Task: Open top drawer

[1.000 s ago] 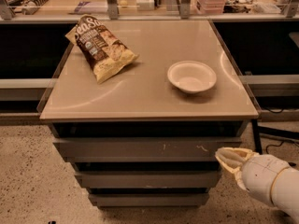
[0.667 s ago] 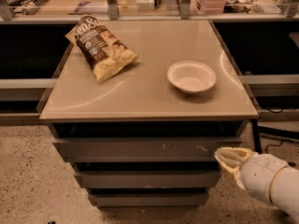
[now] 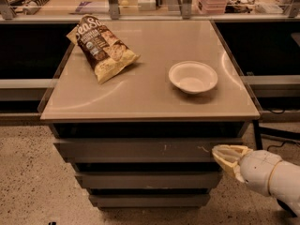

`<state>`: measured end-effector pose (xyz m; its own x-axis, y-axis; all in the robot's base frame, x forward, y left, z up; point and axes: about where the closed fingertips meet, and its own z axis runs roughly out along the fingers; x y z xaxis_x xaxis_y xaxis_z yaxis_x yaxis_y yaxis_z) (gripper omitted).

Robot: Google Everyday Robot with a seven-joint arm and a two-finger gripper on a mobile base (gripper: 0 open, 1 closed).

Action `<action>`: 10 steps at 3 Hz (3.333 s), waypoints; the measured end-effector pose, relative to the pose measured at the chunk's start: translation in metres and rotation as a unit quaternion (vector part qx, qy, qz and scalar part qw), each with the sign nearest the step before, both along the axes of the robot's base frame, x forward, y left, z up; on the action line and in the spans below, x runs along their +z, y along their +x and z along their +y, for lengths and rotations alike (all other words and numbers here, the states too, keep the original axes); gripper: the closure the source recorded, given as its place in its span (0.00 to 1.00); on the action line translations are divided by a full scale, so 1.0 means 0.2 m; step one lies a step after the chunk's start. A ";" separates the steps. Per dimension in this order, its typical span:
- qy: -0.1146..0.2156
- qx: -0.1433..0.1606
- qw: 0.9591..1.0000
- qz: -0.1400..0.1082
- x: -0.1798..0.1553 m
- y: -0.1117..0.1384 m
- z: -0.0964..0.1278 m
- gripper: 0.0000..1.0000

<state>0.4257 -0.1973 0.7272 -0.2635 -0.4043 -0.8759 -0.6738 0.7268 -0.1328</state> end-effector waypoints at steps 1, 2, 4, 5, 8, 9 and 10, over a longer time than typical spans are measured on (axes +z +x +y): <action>0.034 -0.008 0.999 -0.008 -0.07 0.07 -0.03 1.00; 0.051 -0.020 0.998 -0.023 -0.11 0.16 -0.05 1.00; 0.061 -0.020 0.997 -0.052 -0.09 0.38 -0.01 1.00; 0.061 -0.024 0.997 -0.048 -0.12 0.46 0.00 1.00; 0.044 -0.039 0.998 -0.031 -0.17 0.52 0.00 1.00; 0.028 -0.040 0.999 -0.019 -0.19 0.52 0.00 1.00; 0.008 -0.036 0.999 -0.007 -0.20 0.49 0.01 1.00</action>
Offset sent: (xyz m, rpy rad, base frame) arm 0.0519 -0.0195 -0.0314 0.1449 -0.0794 -0.0761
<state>0.5246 -0.1945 0.6873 -0.2784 -0.3710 -0.8859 -0.6174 0.7757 -0.1308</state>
